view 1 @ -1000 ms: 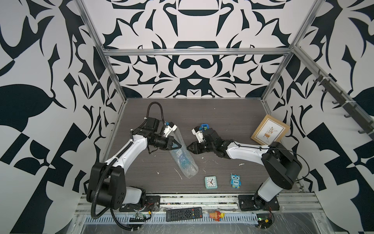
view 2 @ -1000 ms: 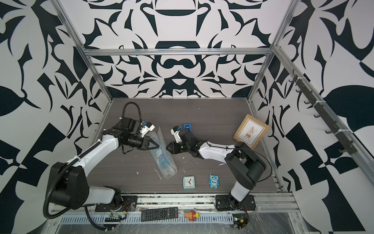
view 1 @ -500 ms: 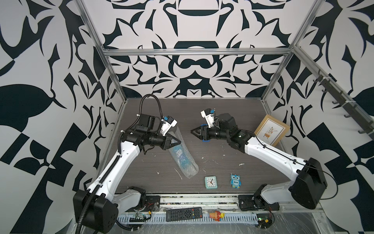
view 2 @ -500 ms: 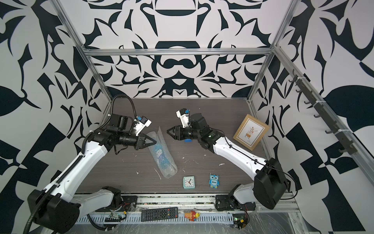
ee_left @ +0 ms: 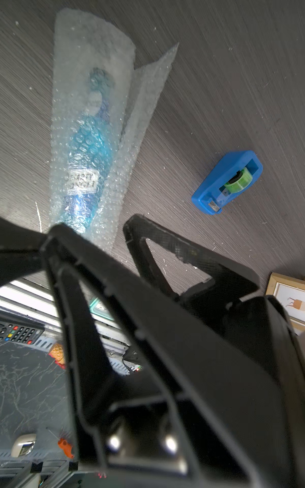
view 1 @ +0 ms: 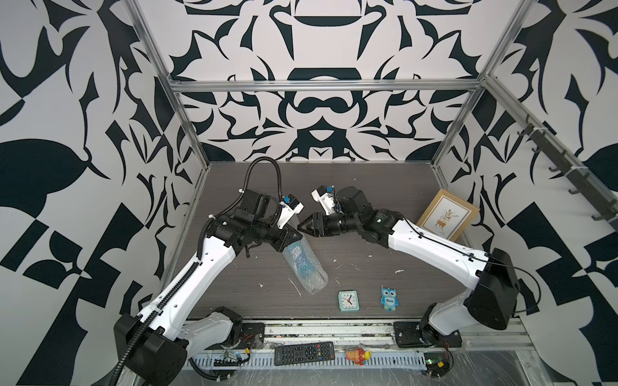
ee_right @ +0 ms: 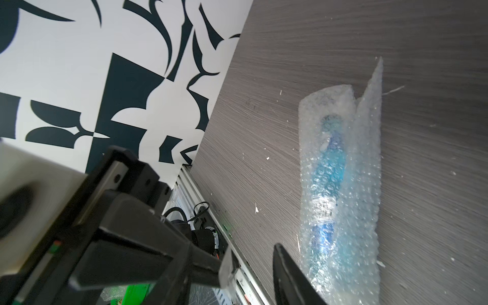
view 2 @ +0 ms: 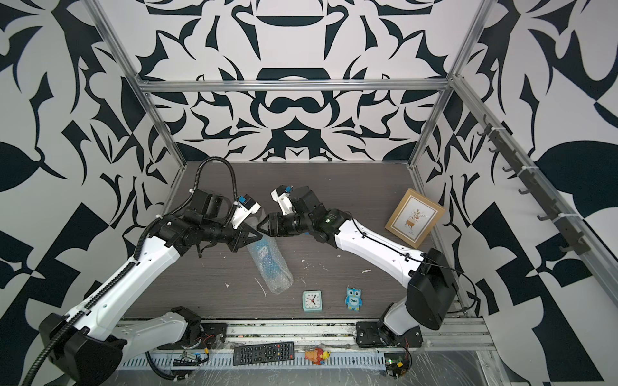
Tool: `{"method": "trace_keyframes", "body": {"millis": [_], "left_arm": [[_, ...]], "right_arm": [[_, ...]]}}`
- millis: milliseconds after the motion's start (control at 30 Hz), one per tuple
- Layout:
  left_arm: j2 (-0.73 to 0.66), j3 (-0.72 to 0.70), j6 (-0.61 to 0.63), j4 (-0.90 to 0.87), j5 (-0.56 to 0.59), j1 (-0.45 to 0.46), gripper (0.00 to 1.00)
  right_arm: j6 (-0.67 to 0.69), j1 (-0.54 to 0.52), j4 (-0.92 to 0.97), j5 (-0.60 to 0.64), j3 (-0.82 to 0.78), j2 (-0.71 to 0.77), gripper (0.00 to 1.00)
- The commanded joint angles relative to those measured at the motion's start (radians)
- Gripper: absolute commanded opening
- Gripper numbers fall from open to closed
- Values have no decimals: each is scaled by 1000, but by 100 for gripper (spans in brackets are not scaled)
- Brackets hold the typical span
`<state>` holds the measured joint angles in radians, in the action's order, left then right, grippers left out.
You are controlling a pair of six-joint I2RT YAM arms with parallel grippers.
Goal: Wrap wine bottles in bubble wrap
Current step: Stick the tape on the bubble wrap.
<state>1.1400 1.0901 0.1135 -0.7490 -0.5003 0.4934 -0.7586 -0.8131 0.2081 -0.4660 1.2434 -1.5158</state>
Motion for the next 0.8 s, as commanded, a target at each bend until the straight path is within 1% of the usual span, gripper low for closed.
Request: {"method": "trace_keyframes", "body": {"millis": [0, 133, 200, 333, 367, 567, 633, 767], "left_arm": [[-1, 30, 21, -33, 45, 21, 0], [-5, 29, 25, -34, 64, 36, 0], [-7, 29, 28, -33, 72, 42, 0], [-19, 20, 40, -33, 93, 52, 0], [-23, 15, 43, -32, 98, 56, 0], [-74, -19, 73, -14, 148, 104, 0], [-98, -31, 79, -2, 181, 124, 0], [-136, -53, 70, 28, 242, 136, 0]], "right_arm": [[-22, 2, 18, 32, 44, 9, 47], [-35, 2, 1, 25, 50, -6, 38], [-39, 2, -5, 15, 54, -14, 31], [-51, 2, -5, 38, 42, -9, 5], [-54, 2, -2, 48, 41, -6, 0], [-64, 3, 59, 113, 48, -1, 0], [-62, 3, 97, 141, 54, -4, 0], [-63, 3, 140, 173, 58, -11, 0]]}}
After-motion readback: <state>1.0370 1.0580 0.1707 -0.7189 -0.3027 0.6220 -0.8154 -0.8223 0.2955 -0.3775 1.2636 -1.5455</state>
